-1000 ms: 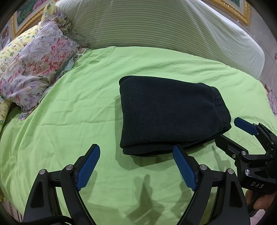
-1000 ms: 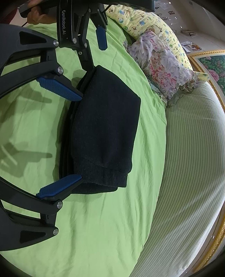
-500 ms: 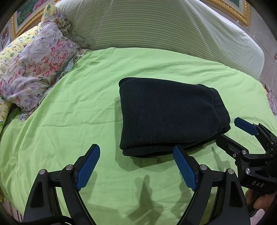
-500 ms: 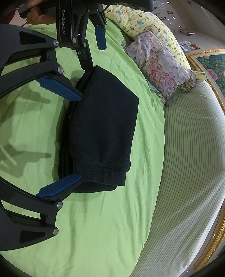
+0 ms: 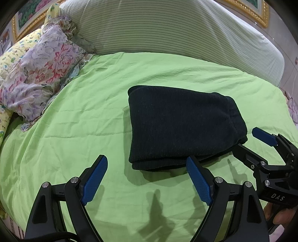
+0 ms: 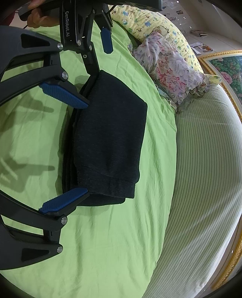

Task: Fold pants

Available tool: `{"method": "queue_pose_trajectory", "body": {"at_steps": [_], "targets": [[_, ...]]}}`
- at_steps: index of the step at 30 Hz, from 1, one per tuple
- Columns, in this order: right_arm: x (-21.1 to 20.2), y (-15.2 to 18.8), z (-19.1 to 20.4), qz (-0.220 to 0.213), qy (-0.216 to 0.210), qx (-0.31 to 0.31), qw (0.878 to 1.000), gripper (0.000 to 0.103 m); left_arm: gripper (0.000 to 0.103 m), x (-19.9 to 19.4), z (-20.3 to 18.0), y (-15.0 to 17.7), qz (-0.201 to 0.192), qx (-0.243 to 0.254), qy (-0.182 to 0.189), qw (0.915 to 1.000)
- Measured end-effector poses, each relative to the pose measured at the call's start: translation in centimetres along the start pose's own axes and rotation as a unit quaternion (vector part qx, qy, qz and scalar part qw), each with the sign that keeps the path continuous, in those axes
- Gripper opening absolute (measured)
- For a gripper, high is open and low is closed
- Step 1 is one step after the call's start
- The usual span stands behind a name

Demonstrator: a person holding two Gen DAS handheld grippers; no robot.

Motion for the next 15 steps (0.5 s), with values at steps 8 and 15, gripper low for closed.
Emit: {"method": "queue_pose_trajectory", "body": {"at_steps": [8,15], "targets": [[-0.44,-0.51,0.2,-0.009,-0.001,0.0,1.0,0.087,0.087,-0.46,0.32,-0.7,-0.009,-0.012,-0.002,0.9999],[-0.55,-0.78,0.37,-0.013,-0.001,0.001,1.0,0.087,0.088,-0.59,0.2,-0.96,-0.01,-0.015,0.0,0.9998]]}}
Point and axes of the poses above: each gripper's, at about its wrist camera, not at the fingertips, and x roughly the way its jaws point, z to its left, y to its underside, the point moved 6 cm from there along x, roughly the way its jaws point, and after that the axes turned 9 degrees about -y, right-handed, at the moved point
